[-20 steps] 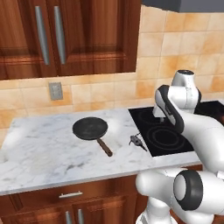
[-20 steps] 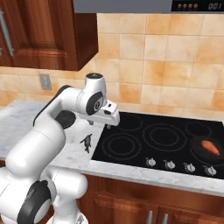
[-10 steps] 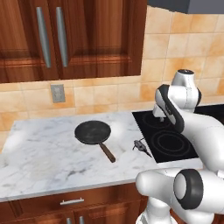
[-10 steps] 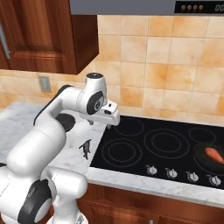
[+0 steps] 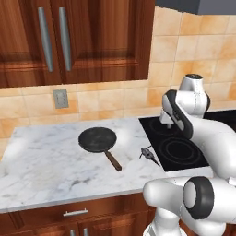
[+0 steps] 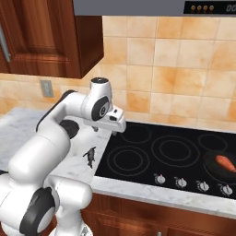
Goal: Place both pans onto different burners. Then place the sweet potato and the fish on different pans.
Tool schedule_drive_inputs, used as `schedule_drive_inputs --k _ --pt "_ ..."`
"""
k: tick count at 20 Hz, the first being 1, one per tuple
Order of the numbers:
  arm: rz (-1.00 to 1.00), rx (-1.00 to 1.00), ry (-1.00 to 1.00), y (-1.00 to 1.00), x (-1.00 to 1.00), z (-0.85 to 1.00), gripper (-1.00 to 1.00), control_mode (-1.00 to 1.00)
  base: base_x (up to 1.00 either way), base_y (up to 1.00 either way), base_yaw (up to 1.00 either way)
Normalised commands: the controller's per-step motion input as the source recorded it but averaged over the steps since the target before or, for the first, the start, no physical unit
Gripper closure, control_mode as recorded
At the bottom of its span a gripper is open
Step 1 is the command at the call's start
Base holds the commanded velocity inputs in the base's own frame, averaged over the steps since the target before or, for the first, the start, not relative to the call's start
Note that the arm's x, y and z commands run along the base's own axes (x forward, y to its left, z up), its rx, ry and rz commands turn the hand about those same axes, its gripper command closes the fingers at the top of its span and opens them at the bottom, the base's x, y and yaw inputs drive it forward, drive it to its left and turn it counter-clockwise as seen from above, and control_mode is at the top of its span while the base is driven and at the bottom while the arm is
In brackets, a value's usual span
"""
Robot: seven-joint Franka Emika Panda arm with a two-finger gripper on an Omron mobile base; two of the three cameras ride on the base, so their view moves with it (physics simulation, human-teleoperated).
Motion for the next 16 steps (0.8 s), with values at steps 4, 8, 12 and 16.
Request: schedule_drive_inputs --k 4,8,12,16 --pt "0.02 -0.01 0.00 0.59 0.01 -0.22 -1.00 -1.00 0.00 0.00 0.00" --pt "0.05 0.00 0.00 0.84 0.00 -0.15 -1.00 -1.00 0.00 0.00 0.00" --pt "0.03 0.00 0.00 0.88 0.02 -0.03 -1.00 -1.00 0.00 0.00 0.00" --pt "0.04 0.00 0.00 0.78 0.12 -0.04 -1.00 -1.00 0.00 0.00 0.00"
